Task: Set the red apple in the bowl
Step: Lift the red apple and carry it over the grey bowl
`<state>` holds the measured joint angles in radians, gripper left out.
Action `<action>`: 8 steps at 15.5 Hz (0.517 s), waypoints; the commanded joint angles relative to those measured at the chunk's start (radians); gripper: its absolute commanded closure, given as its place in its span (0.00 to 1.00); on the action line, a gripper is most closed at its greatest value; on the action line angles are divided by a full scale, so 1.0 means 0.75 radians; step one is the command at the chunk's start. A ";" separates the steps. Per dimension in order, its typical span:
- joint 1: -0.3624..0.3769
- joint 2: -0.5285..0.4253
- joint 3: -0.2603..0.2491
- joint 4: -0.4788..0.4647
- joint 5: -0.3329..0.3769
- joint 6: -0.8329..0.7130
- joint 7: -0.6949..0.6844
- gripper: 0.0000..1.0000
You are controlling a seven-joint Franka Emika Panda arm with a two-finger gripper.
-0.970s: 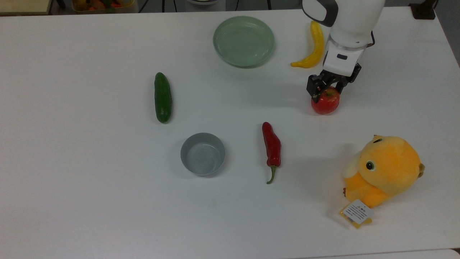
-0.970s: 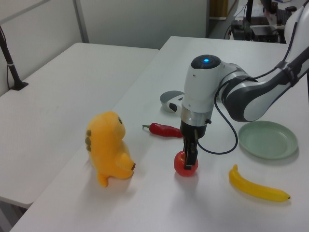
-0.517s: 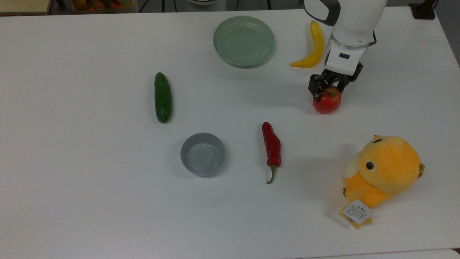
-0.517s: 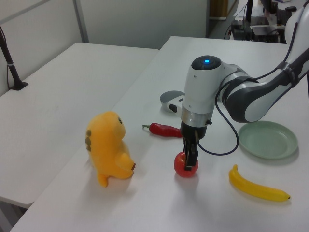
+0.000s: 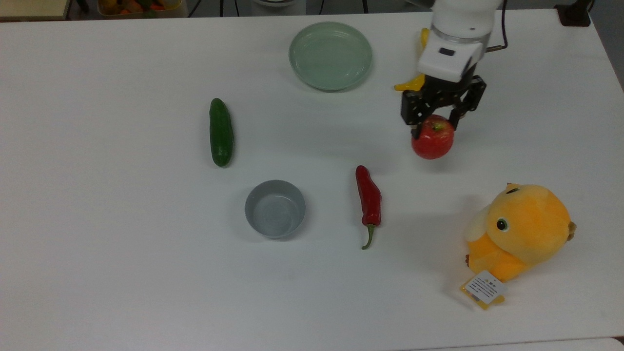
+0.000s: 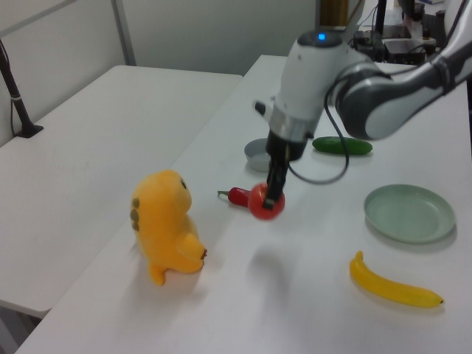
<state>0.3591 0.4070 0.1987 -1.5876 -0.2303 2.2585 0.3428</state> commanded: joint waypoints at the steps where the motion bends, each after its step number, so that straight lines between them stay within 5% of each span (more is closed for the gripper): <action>1: -0.076 -0.082 -0.066 -0.037 -0.028 -0.007 0.028 0.66; 8: -0.123 -0.101 -0.289 -0.037 -0.008 0.001 -0.036 0.66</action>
<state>0.2713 0.3567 0.0386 -1.5880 -0.2317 2.2585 0.3408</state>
